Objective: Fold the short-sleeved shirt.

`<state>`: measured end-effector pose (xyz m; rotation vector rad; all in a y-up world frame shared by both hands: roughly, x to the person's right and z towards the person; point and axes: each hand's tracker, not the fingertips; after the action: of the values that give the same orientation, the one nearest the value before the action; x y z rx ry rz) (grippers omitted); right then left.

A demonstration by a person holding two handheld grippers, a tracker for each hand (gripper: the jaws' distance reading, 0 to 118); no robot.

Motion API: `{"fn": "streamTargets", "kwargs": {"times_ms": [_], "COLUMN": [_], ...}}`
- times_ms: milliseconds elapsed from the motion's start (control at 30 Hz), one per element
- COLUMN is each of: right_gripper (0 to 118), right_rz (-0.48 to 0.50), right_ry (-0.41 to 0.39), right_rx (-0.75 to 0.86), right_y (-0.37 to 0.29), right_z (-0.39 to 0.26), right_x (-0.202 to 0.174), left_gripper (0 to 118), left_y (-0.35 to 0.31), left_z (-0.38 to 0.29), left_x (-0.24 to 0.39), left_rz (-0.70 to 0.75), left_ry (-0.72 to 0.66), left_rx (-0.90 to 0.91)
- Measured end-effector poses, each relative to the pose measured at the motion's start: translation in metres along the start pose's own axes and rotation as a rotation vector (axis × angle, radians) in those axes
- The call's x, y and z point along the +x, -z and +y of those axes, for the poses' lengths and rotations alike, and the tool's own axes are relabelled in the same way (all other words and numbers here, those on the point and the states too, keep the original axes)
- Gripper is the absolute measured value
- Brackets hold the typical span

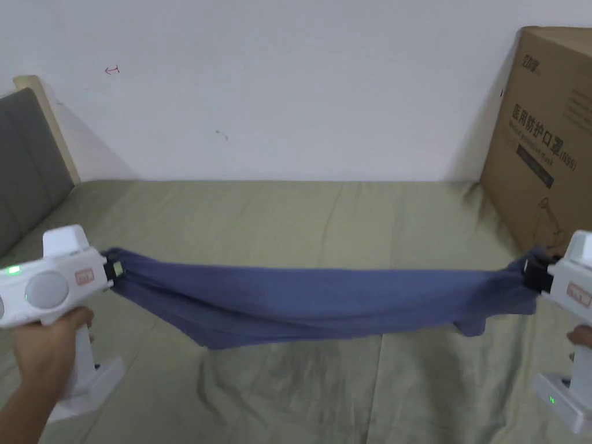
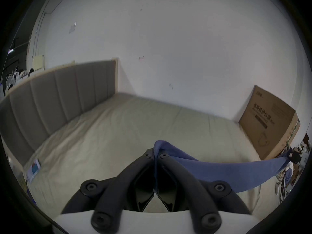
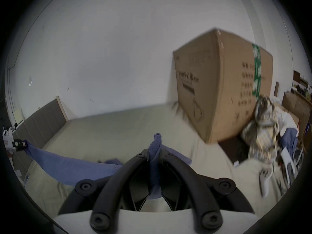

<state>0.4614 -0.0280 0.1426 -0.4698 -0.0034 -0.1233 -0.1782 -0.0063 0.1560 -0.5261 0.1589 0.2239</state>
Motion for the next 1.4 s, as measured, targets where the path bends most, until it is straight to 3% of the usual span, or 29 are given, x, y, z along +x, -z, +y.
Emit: {"fn": "streamTargets", "kwargs": {"times_ms": [300, 633, 967, 1133, 1167, 1200, 1233, 1267, 1300, 1333, 1367, 1400], "right_gripper": [8, 8, 8, 13, 23, 43, 74, 91, 99, 100, 100, 100], "right_rz": [-0.01, -0.032, -0.101, -0.126, -0.132, -0.151, -0.164, -0.153, -0.13, -0.114, -0.098, -0.088], "right_ry": [0.075, 0.137, 0.11, 0.089, 0.083, 0.073, 0.061, 0.051, 0.047, 0.051, 0.047, 0.035], "right_rx": [-0.169, -0.262, -0.483, -0.492, -0.503, -0.508, -0.5, -0.474, -0.422, -0.37, -0.307, -0.252], "right_y": [-0.071, -0.149, -0.153, -0.151, -0.152, -0.154, -0.157, -0.16, -0.165, -0.17, -0.176, -0.187], "right_z": [-0.136, -0.216, -0.275, -0.273, -0.269, -0.262, -0.256, -0.248, -0.236, -0.222, -0.206, -0.186], "right_x": [0.01, 0.034, 0.042, 0.028, 0.027, 0.024, 0.023, 0.023, 0.021, 0.018, 0.014, 0.001], "left_gripper": [0, 0, 0, 0, 4, 12, 25, 43, 67, 96, 108, 110], "left_y": [-0.056, -0.114, -0.118, -0.107, -0.106, -0.111, -0.114, -0.12, -0.125, -0.134, -0.143, -0.153], "left_z": [-0.128, -0.212, -0.271, -0.278, -0.276, -0.272, -0.268, -0.261, -0.252, -0.243, -0.231, -0.218], "left_x": [-0.042, -0.09, -0.096, -0.092, -0.091, -0.089, -0.087, -0.084, -0.081, -0.078, -0.073, -0.068], "left_rz": [0.036, 0.1, 0.183, 0.204, 0.206, 0.205, 0.204, 0.195, 0.168, 0.146, 0.124, 0.092], "left_ry": [-0.031, -0.08, -0.021, -0.012, -0.013, -0.012, -0.01, -0.019, -0.05, -0.073, -0.099, -0.114], "left_rx": [-0.169, -0.257, -0.447, -0.46, -0.464, -0.465, -0.463, -0.447, -0.402, -0.361, -0.306, -0.233]}}
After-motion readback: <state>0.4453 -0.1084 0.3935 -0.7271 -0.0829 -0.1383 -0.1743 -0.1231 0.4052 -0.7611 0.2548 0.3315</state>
